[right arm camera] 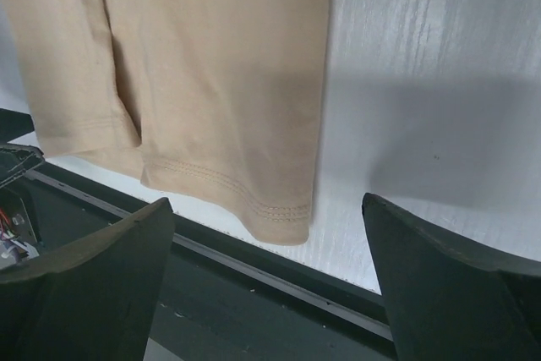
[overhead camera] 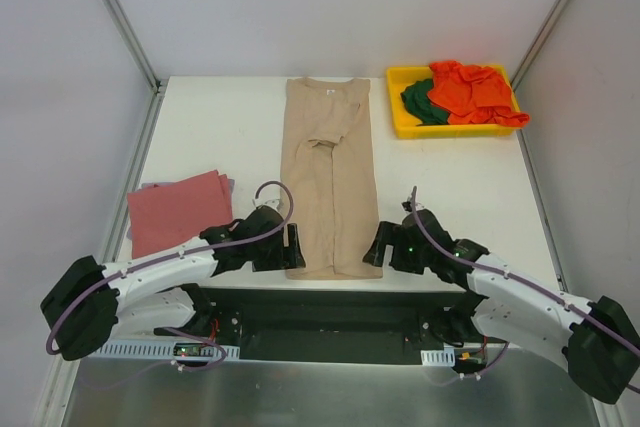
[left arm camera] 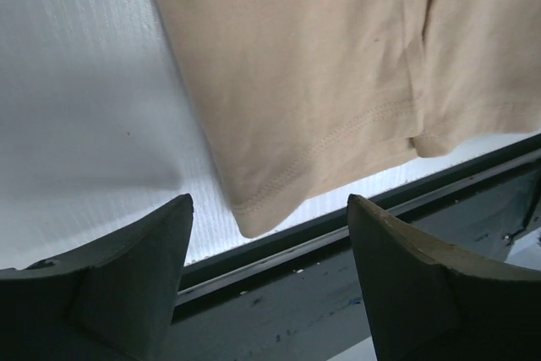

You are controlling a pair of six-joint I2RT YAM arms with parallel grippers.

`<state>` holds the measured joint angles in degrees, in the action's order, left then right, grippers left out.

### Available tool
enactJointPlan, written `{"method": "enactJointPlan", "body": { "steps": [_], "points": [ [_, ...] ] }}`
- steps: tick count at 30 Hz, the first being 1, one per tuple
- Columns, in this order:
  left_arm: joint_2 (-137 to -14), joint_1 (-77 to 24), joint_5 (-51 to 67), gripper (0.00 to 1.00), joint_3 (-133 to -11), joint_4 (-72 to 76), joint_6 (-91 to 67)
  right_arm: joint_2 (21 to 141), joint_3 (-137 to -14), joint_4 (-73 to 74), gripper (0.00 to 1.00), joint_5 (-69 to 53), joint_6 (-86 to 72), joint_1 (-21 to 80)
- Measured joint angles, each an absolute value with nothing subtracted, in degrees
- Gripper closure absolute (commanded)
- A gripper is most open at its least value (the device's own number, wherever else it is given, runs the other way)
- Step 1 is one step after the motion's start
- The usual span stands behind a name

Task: Fold and stack the t-shirts
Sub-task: Grab the bottom of the folded rectangular tshirt with both arms

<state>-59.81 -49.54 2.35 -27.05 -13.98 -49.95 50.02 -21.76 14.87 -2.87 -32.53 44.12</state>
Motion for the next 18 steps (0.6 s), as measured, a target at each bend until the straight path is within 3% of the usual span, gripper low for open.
{"method": "enactJointPlan", "body": {
  "steps": [4, 6, 12, 15, 18],
  "points": [
    [-62.85, -49.54, 2.42, 0.50, -27.05, -13.80, -50.33, 52.64, -21.61, 14.33, 0.11, -4.43, -33.47, 44.10],
    [-63.70, -49.56, 2.46, 0.53, -27.05, -13.82, -50.28, 53.65, -21.52, 13.87, 0.14, -5.39, -33.91, 44.10],
    [-64.79, -49.56, 2.37, 0.79, -26.55, -13.26, -50.54, 55.90, -21.52, 11.70, 0.27, -7.55, -35.03, 44.10],
    [-66.08, -49.56, 2.39, 0.99, -26.50, -12.69, -50.68, 56.90, -21.50, 11.09, 0.36, -8.47, -35.59, 44.10],
    [-66.61, -49.54, 2.46, 1.00, -26.50, -12.16, -50.68, 57.60, -21.34, 11.20, 0.53, -9.17, -36.07, 44.10]
  ]
}}
